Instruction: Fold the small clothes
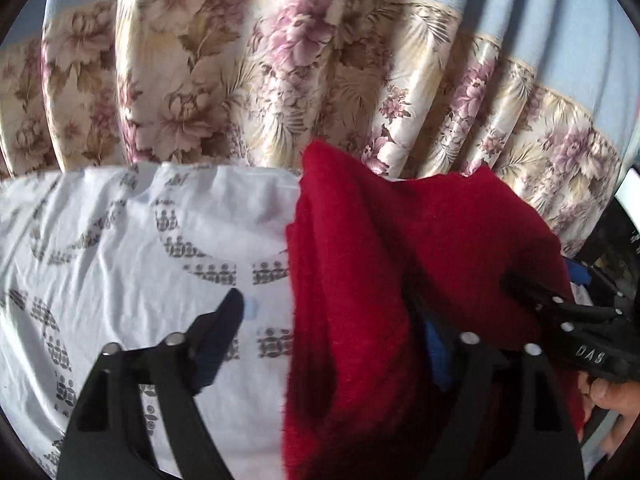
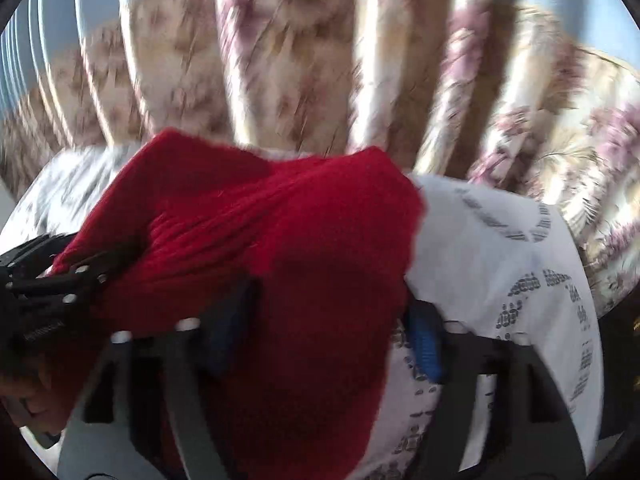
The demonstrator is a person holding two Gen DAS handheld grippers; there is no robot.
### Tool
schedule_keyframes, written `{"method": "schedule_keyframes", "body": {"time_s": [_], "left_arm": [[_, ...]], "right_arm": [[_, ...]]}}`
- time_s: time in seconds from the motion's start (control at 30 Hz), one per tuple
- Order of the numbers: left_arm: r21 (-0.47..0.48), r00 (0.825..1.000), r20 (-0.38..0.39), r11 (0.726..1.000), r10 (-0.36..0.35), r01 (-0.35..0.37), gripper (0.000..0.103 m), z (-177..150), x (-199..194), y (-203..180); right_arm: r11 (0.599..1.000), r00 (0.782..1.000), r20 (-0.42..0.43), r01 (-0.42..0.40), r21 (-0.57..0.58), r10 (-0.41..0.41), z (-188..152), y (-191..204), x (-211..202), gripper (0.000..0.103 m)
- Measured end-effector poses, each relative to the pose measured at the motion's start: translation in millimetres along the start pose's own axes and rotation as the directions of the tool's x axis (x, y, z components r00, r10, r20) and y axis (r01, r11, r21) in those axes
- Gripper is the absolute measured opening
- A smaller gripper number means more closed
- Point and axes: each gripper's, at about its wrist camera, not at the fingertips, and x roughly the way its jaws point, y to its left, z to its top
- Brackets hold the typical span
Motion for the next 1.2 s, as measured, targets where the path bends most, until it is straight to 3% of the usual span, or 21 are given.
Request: {"method": "schedule_keyframes", "body": {"time_s": [0.1, 0.2, 0.23, 0.37, 0.47, 0.57, 0.63, 0.67, 0.8, 0.9, 1.0, 1.07, 1.2], "left_arm": [[-0.005, 1.000, -0.003, 1.000, -0.027, 0.027, 0.088, 0.0, -17.0, 16.8], [0.044, 0.997, 0.068, 0.999, 0.021, -0.024, 0.091, -6.6, -53.2, 26.5], [0.073, 0.991, 0.101, 0.993, 0.089, -0.097, 0.091, -14.3, -73.4, 33.0], [0.106, 0.955, 0.172, 0.959, 0.243, -0.263, 0.096, -50.2, -138.6, 57.1], [0.071, 0.927, 0.230, 0.944, 0.298, -0.321, 0.101, -81.4, -196.1, 78.7], [0.034, 0.902, 0.283, 0.936, 0.327, -0.351, 0.101, -115.9, -243.0, 89.3], [0.007, 0.889, 0.279, 0.925, 0.364, -0.381, 0.101, -148.9, -269.9, 93.8], [-0.002, 0.885, 0.287, 0.925, 0.366, -0.381, 0.101, -162.3, -279.6, 93.8], [0.030, 0.897, 0.289, 0.934, 0.334, -0.357, 0.101, -217.3, -305.1, 85.5], [0.058, 0.901, 0.279, 0.931, 0.332, -0.361, 0.101, -243.7, -303.4, 82.6], [0.018, 0.892, 0.305, 0.934, 0.335, -0.357, 0.101, -241.5, -303.9, 90.5], [-0.043, 0.899, 0.303, 0.947, 0.316, -0.319, 0.101, -233.3, -305.3, 101.8], [-0.099, 0.903, 0.287, 0.947, 0.320, -0.305, 0.101, -222.6, -303.6, 109.5]], "right_arm": [[0.996, 0.999, 0.034, 0.017, 0.085, -0.020, -6.5, -11.1, -10.7, 0.094], [0.990, 0.990, 0.101, 0.089, 0.107, -0.099, -8.3, -5.5, -38.6, 0.097], [0.988, 0.985, 0.123, 0.106, 0.114, -0.120, -8.4, -1.4, -49.6, 0.099], [0.978, 0.975, 0.136, 0.159, 0.137, -0.178, -32.4, 19.9, -101.1, 0.100], [0.966, 0.971, 0.066, 0.220, 0.134, -0.230, -52.9, 42.0, -131.1, 0.100], [0.973, 0.967, 0.138, 0.197, 0.121, -0.213, -81.0, 78.6, -174.8, 0.100], [0.966, 0.948, 0.200, 0.222, 0.136, -0.246, -108.0, 106.3, -202.7, 0.100], [0.969, 0.950, 0.206, 0.212, 0.129, -0.235, -118.9, 116.2, -210.4, 0.100], [0.994, 0.959, 0.261, 0.093, 0.065, -0.107, -166.3, 146.1, -251.8, 0.100], [0.993, 0.957, 0.265, 0.113, 0.032, -0.117, -181.5, 154.2, -262.8, 0.100], [0.993, 0.954, 0.274, 0.118, 0.024, -0.120, -191.4, 158.9, -259.6, 0.100], [0.990, 0.953, 0.268, 0.137, 0.031, -0.141, -196.4, 156.8, -255.0, 0.100], [0.994, 0.963, 0.250, 0.087, 0.070, -0.102, -196.4, 149.9, -248.5, 0.100]]}}
